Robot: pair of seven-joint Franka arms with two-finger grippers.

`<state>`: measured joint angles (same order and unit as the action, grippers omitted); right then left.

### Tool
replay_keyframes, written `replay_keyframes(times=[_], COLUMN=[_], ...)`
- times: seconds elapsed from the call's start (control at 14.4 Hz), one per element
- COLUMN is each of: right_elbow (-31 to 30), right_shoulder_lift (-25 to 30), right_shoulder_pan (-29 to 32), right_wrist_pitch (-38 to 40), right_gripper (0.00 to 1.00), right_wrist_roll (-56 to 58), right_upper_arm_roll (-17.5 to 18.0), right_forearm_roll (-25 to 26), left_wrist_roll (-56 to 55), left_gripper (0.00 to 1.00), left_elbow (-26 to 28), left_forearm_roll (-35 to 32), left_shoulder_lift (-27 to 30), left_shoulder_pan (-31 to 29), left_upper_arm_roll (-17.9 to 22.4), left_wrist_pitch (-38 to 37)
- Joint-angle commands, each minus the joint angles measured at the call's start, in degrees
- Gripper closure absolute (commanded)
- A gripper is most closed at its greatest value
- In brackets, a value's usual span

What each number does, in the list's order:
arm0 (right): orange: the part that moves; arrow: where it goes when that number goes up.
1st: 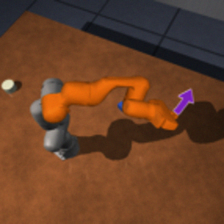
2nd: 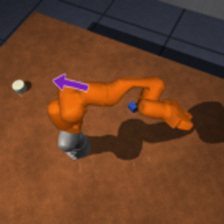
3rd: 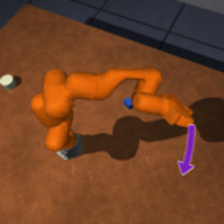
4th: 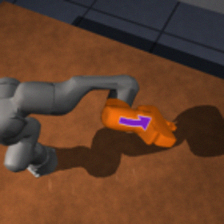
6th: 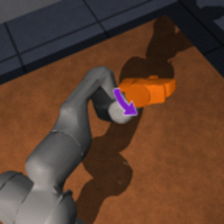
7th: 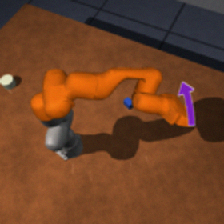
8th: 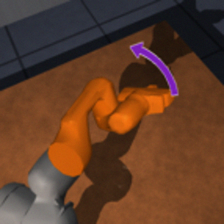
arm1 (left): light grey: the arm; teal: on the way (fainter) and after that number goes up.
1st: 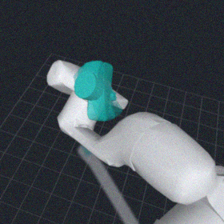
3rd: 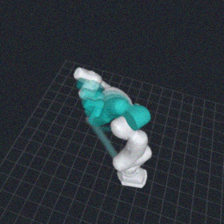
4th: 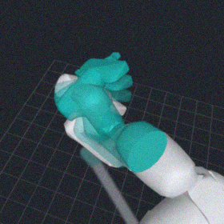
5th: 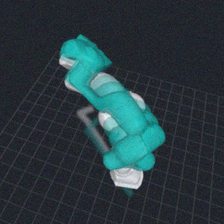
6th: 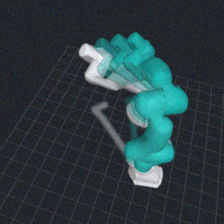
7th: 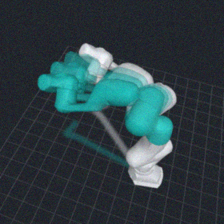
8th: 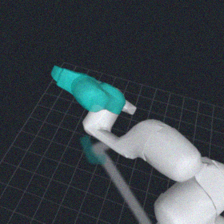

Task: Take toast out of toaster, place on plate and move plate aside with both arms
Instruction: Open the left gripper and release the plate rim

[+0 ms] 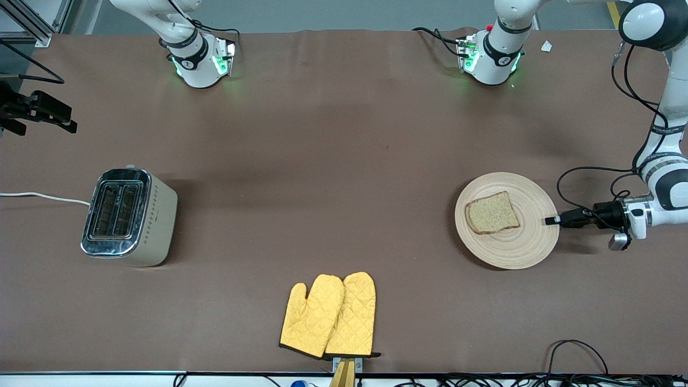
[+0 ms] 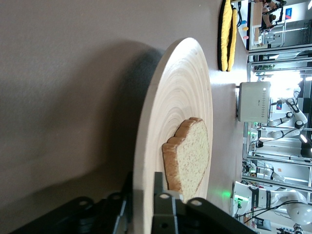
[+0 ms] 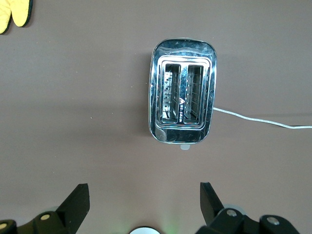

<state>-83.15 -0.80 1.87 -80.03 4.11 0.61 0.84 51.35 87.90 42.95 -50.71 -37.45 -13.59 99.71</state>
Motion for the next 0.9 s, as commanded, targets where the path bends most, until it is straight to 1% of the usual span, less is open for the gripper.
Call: replay_keyframes(times=[0.0, 0.07, 0.14, 0.21, 0.28, 0.49, 0.62, 0.69, 0.83], right_elbow=[-1.1, -1.1, -1.1, -1.1, -1.1, -1.1, -1.1, -1.1, -1.1], right_shoulder_lift=[1.1, 1.1, 1.1, 1.1, 1.1, 1.1, 1.1, 1.1, 1.1], right_shoulder_pan=[0.5, 0.5, 0.5, 0.5, 0.5, 0.5, 0.5, 0.5, 0.5], right_wrist_pitch=[-0.1, -0.1, -0.1, -0.1, -0.1, -0.1, -0.1, -0.1, -0.1], right_gripper=[0.00, 0.00, 0.00, 0.00, 0.00, 0.00, 0.00, 0.00, 0.00], right_wrist_roll=[-0.2, -0.2, -0.2, -0.2, -0.2, -0.2, -0.2, -0.2, -0.2], right_upper_arm_roll=[0.6, 0.6, 0.6, 0.6, 0.6, 0.6, 0.6, 0.6, 0.6], right_forearm_roll=[0.1, 0.1, 0.1, 0.1, 0.1, 0.1, 0.1, 0.1, 0.1], left_wrist_roll=[-2.8, -6.2, -10.2, -14.0, -17.5, -28.3, -37.2, -42.8, -56.2], left_gripper=[0.00, 0.00, 0.00, 0.00, 0.00, 0.00, 0.00, 0.00, 0.00], left_elbow=[-5.7, -8.9, -10.5, -11.4, -12.1, -13.2, -13.1, -13.1, -12.9], left_forearm_roll=[-2.4, -5.6, -7.6, -8.8, -10.1, -14.4, -20.2, -22.5, -24.6], left_shoulder_lift=[0.5, 1.1, 2.0, 3.4, 5.2, 11.5, 16.5, 18.4, 21.5], left_shoulder_pan=[0.7, 0.8, 1.1, 1.8, 2.6, 8.6, 13.3, 15.8, 20.7], left_upper_arm_roll=[-0.2, -0.8, -1.4, -2.7, -3.0, -2.9, -2.9, -2.9, -3.0], left_wrist_pitch=[-1.6, -1.7, -1.7, -1.7, -1.7, -1.6, -1.6, -1.6, -1.6])
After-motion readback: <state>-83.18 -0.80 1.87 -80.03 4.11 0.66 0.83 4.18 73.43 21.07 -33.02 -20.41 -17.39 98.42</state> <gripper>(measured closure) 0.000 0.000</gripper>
